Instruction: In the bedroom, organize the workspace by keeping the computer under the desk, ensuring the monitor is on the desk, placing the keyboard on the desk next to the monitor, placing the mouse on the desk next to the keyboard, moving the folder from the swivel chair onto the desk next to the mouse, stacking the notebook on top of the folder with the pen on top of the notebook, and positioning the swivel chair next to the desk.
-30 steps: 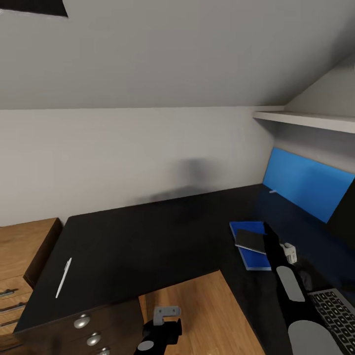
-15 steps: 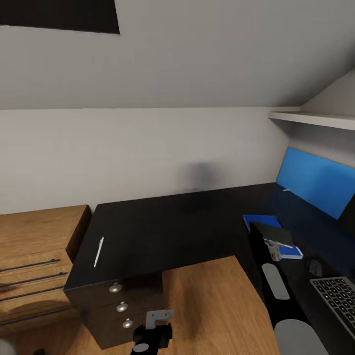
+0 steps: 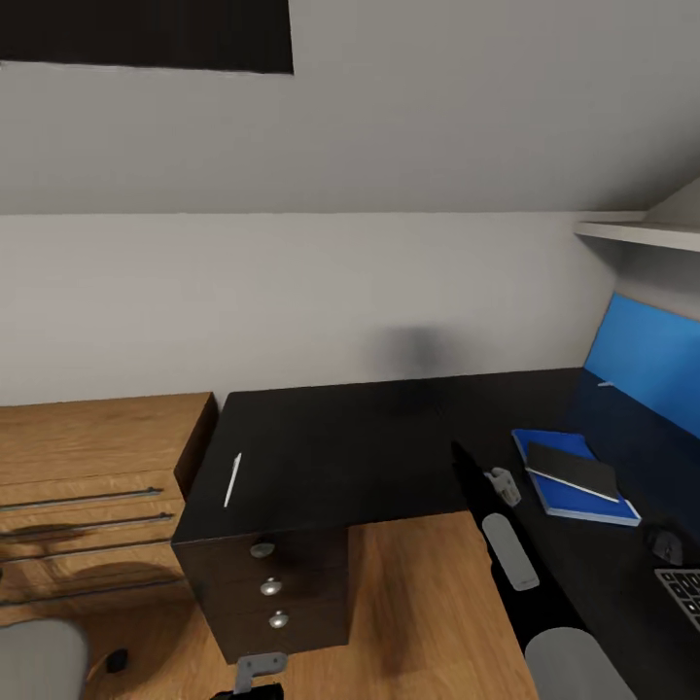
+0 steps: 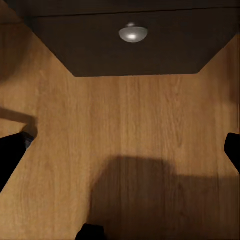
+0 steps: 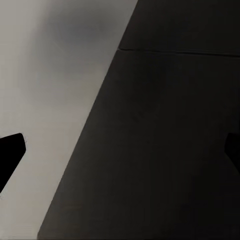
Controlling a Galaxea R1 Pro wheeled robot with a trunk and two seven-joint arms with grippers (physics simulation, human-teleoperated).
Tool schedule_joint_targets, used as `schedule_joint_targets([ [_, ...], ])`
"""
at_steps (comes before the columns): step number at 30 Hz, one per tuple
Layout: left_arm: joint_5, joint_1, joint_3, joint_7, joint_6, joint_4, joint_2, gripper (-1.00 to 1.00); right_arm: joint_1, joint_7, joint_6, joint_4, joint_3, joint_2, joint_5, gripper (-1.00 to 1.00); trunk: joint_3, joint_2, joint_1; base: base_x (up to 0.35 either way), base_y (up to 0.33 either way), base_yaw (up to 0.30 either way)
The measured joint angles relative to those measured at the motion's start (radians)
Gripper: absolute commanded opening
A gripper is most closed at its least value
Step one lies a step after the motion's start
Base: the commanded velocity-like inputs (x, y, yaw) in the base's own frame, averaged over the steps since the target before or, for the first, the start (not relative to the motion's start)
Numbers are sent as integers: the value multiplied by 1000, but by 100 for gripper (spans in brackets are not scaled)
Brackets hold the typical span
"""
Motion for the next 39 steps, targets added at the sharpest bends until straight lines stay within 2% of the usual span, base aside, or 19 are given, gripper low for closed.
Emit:
schedule_joint_targets([
  [1,5,0,0,-40,-9,26,-3,100,0,3,1,-1,3,0,1,100,0,0,0,-1,0,16],
  [3,8,0,-1,-73,-17,54,-12,100,1,22,2,-2,15,-2,4,100,0,0,0,0,0,5],
  [6,9,0,-1,-81,-20,74,-21,100,1,35,1,-3,29,-1,4,100,0,0,0,0,0,2],
  [8,10,0,0,-86,-22,112,-40,100,1,43,-1,1,36,4,2,100,0,0,0,0,0,0],
  [12,8,0,0,-102,-26,142,-55,100,1,45,-6,2,37,10,1,100,0,0,0,0,0,0],
  [13,10,0,0,-155,-94,152,-58,100,1,48,-8,2,37,12,0,100,3,7,-4,0,0,0],
  [15,11,0,0,-165,-110,155,-59,100,1,49,-9,-1,38,13,1,100,9,21,-11,0,0,0],
  [16,11,0,1,-169,-116,156,-59,100,2,47,-1,-2,37,3,3,100,12,28,-15,0,0,0],
  [22,11,0,1,-169,-117,157,-59,100,2,46,46,-3,41,-4,2,100,31,70,-38,0,0,0],
  [25,12,0,1,-169,-117,165,-59,100,2,41,70,-9,63,-11,12,100,41,91,-50,0,0,0],
  [28,12,0,2,-169,-116,169,-59,100,2,-7,133,-20,124,-24,91,100,50,112,-61,0,0,0],
  [29,12,0,2,-168,-116,170,-59,100,2,-55,167,-29,151,-28,144,100,53,119,-65,0,0,0],
  [30,12,0,2,-167,-116,170,-59,100,1,-87,187,-37,163,-29,172,100,56,126,-69,0,0,0],
  [31,12,0,2,-166,-116,170,-59,100,1,-152,226,-63,181,-29,222,100,59,133,-73,0,0,0],
  [32,12,0,2,-166,-116,171,-59,100,1,-248,278,-114,197,-28,279,100,63,140,-77,0,0,0],
  [35,12,0,2,-165,-116,171,-59,100,2,-346,310,-183,204,-28,316,100,72,161,-88,0,0,0],
  [39,13,0,2,-165,-116,171,-58,100,5,-400,326,-239,205,-32,326,100,85,189,-103,0,0,0],
])
